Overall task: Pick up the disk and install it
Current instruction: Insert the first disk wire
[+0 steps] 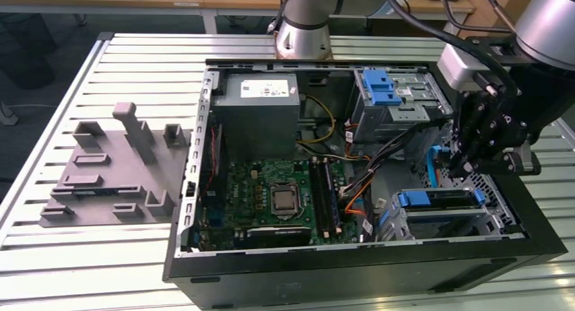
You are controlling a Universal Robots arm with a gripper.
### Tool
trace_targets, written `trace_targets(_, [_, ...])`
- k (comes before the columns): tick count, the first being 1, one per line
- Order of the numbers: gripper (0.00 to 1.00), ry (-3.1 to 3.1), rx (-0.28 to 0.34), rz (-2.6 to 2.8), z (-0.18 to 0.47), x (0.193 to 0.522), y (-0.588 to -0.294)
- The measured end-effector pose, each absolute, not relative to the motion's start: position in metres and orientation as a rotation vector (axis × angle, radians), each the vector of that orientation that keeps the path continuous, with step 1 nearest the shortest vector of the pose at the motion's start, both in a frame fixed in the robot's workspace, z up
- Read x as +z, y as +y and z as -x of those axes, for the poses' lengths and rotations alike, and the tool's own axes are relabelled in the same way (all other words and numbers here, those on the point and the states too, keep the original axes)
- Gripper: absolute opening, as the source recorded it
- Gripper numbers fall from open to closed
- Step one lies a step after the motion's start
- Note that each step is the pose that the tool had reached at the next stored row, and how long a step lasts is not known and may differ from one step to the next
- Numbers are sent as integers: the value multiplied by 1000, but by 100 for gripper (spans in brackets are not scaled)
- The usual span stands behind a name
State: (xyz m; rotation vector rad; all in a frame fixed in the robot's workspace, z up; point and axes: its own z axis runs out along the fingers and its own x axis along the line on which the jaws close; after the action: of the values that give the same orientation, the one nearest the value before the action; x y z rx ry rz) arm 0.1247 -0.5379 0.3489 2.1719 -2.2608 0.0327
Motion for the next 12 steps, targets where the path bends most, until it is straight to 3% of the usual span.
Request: trace_targets(12, [16, -2301, 29, -2126, -125, 347, -548])
